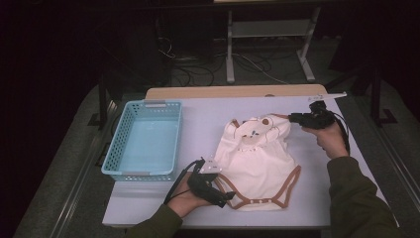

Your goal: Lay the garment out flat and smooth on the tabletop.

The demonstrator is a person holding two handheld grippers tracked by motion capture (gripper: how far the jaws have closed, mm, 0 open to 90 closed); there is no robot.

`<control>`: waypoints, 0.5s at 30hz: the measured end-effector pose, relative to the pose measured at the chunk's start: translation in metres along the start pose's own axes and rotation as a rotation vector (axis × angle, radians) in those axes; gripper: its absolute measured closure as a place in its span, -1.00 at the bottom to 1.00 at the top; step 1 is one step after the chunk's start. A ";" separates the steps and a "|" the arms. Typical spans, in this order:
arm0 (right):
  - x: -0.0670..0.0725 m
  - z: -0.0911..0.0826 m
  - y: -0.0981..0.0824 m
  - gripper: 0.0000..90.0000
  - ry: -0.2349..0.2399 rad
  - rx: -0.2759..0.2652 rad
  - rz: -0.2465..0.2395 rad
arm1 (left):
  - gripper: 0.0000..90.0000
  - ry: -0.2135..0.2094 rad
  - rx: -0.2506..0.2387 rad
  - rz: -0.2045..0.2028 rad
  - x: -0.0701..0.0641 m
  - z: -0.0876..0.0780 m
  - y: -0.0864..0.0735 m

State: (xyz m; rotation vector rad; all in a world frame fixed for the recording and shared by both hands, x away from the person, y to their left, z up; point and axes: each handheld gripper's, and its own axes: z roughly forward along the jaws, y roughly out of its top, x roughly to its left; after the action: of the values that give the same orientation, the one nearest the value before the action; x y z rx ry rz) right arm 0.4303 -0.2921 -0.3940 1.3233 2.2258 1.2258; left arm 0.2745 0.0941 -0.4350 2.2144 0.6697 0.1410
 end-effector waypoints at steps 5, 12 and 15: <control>0.003 -0.010 -0.001 0.12 0.019 -0.021 0.025 | -1.00 0.006 -0.004 -0.002 0.001 0.000 0.000; 0.011 -0.016 -0.011 -0.12 0.054 0.010 0.023 | -1.00 0.010 -0.005 0.002 0.002 -0.002 0.000; 0.017 -0.019 -0.017 -0.16 0.065 0.027 0.015 | -1.00 0.012 -0.007 -0.003 0.003 -0.003 0.001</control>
State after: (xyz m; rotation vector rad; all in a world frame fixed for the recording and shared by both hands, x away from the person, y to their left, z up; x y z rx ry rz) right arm 0.4002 -0.2919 -0.3928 1.3308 2.2889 1.2651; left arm 0.2766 0.0971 -0.4332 2.2070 0.6780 0.1549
